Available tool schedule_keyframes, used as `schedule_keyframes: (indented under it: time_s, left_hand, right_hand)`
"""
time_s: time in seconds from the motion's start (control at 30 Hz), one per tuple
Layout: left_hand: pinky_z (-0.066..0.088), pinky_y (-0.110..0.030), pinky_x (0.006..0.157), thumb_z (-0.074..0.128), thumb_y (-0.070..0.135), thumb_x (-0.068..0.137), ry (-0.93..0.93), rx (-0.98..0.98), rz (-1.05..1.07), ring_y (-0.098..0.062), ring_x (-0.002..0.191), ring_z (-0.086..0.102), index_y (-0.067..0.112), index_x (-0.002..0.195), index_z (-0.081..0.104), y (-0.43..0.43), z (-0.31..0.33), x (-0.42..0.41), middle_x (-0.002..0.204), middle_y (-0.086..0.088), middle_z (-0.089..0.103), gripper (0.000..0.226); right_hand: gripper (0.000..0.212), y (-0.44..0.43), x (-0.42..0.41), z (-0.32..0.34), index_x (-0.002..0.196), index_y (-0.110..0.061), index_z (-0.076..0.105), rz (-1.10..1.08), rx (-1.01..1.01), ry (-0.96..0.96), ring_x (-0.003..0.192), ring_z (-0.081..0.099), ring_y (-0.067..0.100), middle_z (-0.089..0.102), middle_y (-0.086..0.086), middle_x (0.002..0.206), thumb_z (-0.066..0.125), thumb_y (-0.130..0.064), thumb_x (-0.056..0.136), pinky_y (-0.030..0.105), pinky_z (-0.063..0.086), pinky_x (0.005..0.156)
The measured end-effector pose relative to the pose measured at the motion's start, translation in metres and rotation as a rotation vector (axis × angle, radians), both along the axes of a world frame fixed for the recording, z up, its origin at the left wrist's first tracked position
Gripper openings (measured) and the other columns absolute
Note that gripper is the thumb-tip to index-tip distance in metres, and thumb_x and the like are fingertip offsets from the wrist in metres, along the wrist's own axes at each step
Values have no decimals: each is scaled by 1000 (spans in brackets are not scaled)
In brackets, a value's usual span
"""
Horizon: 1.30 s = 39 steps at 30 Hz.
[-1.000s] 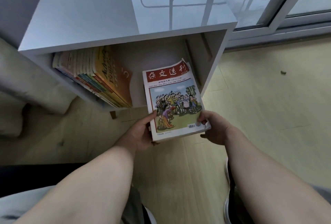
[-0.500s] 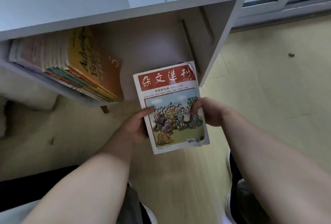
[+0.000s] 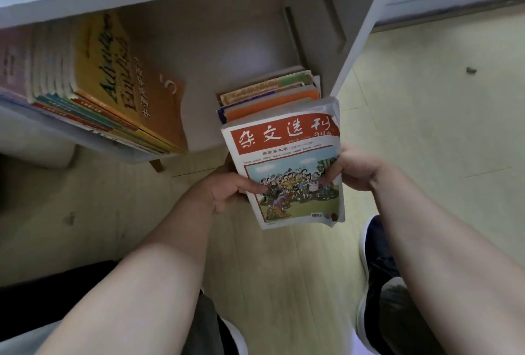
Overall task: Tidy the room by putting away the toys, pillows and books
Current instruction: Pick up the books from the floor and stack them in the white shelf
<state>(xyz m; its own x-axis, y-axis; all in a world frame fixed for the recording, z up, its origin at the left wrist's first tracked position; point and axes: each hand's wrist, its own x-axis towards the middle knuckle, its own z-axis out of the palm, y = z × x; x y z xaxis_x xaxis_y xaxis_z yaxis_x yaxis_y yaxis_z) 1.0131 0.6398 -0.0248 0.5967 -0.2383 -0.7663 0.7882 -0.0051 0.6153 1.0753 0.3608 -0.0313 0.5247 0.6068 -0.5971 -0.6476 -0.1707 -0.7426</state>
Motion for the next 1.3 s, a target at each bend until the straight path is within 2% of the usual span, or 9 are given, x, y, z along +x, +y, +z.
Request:
schedule_keyframes:
  time_s: [0.3,0.6,0.7,0.8,0.9,1.0,1.07,1.2,1.3]
  left_hand:
    - [61,-41,86,84,-11,70,-94,180,-110,-21,106,73,17,118,70,-1,-17,6,109,-1,78,58]
    - [61,-37,86,83,-14,70,-56,361,-349,-21,104,71,17,114,70,3,-16,8,109,-2,76,55]
    - [62,-31,62,55,-24,84,-2,360,-241,-23,85,75,12,94,69,-1,-5,10,86,-5,78,41]
    - [62,-57,69,48,2,102,104,271,28,-35,80,76,2,106,69,-7,0,11,96,-23,76,22]
    - [52,-76,74,41,25,103,253,127,259,-49,102,67,7,117,70,-7,1,20,115,-29,69,37]
    - [57,-47,67,39,31,98,269,96,398,-33,78,71,15,92,69,-12,12,35,87,-17,71,34]
    - [60,-43,67,40,27,99,183,277,468,-30,68,70,12,82,67,-16,23,51,80,-12,72,35]
    - [58,-39,91,42,20,102,-104,866,414,-34,100,70,7,95,72,-14,44,79,111,-16,73,33]
    - [51,-36,94,43,34,102,-233,823,316,-33,118,64,8,120,69,-17,59,90,128,-13,68,41]
  right_hand:
    - [111,-9,17,-30,150,-17,36,74,-155,-124,120,65,27,66,8,130,80,11,51,42,58,92]
    - [67,-7,9,-30,124,-22,61,225,-383,-182,111,65,16,72,-2,117,82,11,69,30,53,90]
    - [59,-2,14,-22,119,-25,62,349,-567,-228,107,64,18,69,-4,114,89,-4,70,38,54,92]
    - [46,2,8,-14,116,-21,60,440,-742,-133,92,69,21,69,1,110,86,-14,78,33,53,71]
    - [42,2,-4,-13,112,-14,64,193,-618,13,88,74,24,73,12,111,75,9,79,31,58,62]
    - [50,8,-19,-18,118,-6,64,-106,-475,165,97,74,35,72,21,114,59,24,78,46,63,81]
    - [46,19,-30,-18,121,-1,62,-266,-479,261,94,72,36,70,24,111,47,21,84,48,63,80]
    - [34,40,-49,-22,116,-4,57,-652,-504,401,75,59,26,59,13,87,40,6,88,34,58,56]
    - [45,55,-56,-24,126,-6,59,-920,-320,526,85,74,36,74,19,101,57,-9,81,58,58,74]
